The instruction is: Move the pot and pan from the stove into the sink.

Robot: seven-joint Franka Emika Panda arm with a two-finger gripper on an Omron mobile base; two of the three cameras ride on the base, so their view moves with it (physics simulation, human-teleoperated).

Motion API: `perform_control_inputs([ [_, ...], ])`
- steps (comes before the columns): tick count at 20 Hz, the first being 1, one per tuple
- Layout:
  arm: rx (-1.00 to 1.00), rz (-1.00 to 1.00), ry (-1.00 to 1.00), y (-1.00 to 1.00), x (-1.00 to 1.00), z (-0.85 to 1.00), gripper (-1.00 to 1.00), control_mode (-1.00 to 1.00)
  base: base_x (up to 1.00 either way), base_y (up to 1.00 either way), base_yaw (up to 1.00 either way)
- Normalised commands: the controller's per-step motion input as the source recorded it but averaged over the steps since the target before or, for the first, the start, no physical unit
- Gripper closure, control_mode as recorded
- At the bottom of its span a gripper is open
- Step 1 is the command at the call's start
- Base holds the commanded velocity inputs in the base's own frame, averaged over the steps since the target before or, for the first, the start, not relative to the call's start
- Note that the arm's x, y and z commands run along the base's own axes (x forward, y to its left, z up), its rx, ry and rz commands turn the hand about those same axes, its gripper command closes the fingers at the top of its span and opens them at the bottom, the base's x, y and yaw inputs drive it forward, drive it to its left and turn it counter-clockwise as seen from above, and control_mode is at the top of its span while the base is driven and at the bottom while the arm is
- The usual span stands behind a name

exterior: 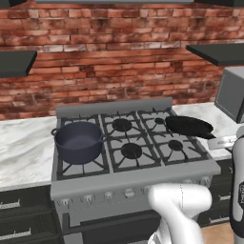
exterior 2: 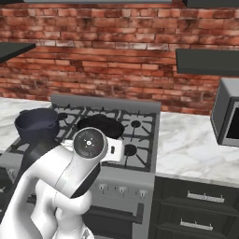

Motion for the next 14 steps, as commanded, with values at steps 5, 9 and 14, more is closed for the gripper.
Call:
perform_control_inputs([
  [5, 0.0, 0.0, 0.0, 0.0, 0.0, 0.0, 1.0, 1.0, -0.75, -0.09, 0.01],
  [9, 0.0, 0.0, 0.0, 0.0, 0.0, 0.0, 1.0, 1.0, -0.79, -0.11, 0.01],
  [14, 0.0, 0.0, 0.0, 0.0, 0.0, 0.0, 1.0, 1.0, -0.62, -0.07, 0.0],
])
